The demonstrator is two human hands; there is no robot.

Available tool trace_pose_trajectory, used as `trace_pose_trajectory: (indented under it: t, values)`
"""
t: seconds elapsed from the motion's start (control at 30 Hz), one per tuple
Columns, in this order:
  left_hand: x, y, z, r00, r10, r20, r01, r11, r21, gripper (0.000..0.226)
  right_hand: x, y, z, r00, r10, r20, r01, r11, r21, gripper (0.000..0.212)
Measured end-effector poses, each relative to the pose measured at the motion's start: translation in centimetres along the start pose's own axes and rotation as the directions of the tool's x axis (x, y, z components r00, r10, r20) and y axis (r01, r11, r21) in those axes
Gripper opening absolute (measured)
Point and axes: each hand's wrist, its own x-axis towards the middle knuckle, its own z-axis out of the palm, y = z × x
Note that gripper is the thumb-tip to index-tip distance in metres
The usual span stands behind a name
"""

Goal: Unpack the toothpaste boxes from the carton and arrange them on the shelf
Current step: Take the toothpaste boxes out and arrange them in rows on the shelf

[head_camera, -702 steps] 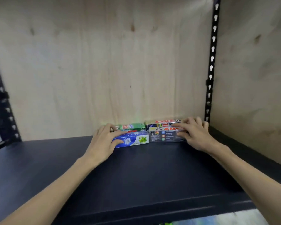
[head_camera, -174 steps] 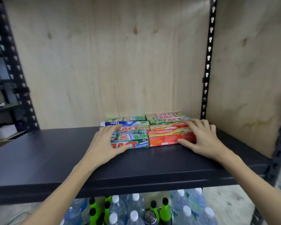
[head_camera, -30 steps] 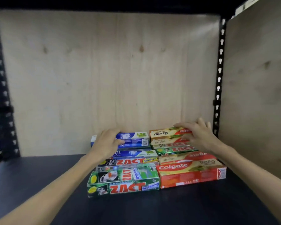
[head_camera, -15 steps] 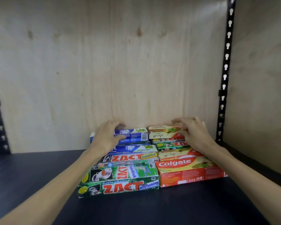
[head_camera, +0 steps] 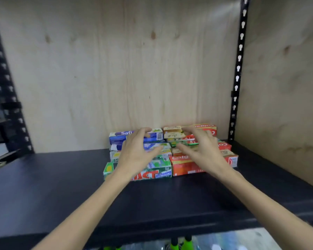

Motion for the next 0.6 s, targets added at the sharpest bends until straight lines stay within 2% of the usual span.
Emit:
trace_pose_trajectory:
  t: [0.27, 0.47, 0.53, 0.6]
  values:
    - [-14.3, 3.9, -3.7, 0.999, 0.029, -0.019, -0.029, 0.999, 0.027, 0.051, -12.9, -7.9, -2.9, 1.0, 0.028, 0.008, -0.029, 0.986, 0.166, 0.05]
    - [-26.4, 3.5, -3.8, 0.976, 0.072, -0.207, -0.068, 0.997, 0.023, 0.045, -23.8, -11.9, -1.6, 0.997, 0.035, -0.063, -0.018, 0.965, 0.262, 0.046]
    - [-31.1, 1.8, -2.7, 0.977, 0.041, -0.208, -0.038, 0.999, 0.02, 0.043, -28.7, -12.0, 0.3, 0.995, 0.083, -0.053, -0.065, 0.955, 0.29, 0.047]
    - [-36.1, -0.7, -1.0, 0.986, -0.052, -0.157, 0.057, 0.998, 0.032, 0.043, -34.3, -11.3, 3.0, 0.985, 0.175, 0.001, -0.168, 0.943, 0.289, 0.051]
